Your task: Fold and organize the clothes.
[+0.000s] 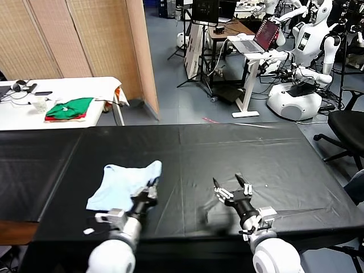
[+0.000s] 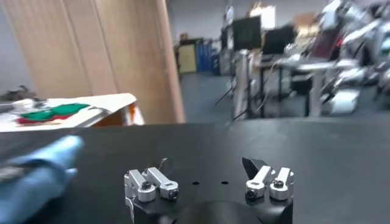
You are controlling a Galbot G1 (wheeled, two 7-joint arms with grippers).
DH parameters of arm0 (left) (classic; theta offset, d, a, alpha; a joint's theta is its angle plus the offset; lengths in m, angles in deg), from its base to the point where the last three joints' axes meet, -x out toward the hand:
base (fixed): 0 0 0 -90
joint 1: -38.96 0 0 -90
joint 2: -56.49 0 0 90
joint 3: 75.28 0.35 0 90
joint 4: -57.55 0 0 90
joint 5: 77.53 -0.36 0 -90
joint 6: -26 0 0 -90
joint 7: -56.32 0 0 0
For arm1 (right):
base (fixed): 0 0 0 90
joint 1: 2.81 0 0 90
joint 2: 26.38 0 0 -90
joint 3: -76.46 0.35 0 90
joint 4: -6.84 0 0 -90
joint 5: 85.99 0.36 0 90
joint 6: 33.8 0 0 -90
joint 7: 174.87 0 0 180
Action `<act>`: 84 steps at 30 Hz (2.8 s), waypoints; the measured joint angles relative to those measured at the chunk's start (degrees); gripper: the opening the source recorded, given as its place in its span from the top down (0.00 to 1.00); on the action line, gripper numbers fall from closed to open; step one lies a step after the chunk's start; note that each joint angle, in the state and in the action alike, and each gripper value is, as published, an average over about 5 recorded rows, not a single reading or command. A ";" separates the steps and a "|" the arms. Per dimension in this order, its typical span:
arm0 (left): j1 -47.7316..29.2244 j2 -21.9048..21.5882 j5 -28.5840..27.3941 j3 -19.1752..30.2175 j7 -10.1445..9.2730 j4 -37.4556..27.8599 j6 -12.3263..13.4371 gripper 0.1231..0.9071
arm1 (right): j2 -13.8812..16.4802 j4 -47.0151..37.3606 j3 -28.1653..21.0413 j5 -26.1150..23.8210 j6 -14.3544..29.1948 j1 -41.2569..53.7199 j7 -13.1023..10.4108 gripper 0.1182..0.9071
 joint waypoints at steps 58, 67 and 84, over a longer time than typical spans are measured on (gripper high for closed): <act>5.95 -4.38 -8.05 -11.27 2.32 3.56 11.61 0.00 | 5.30 -7.34 -3.30 12.97 -17.50 10.33 -0.86 0.68; 6.68 -5.45 -3.81 -11.57 1.14 3.76 11.88 0.00 | 8.13 -3.39 1.12 13.85 -18.10 7.59 -1.18 0.05; 18.87 -14.26 7.00 -16.15 -5.49 13.81 4.87 0.00 | 8.31 10.24 8.79 -1.20 6.35 -14.85 -3.38 0.00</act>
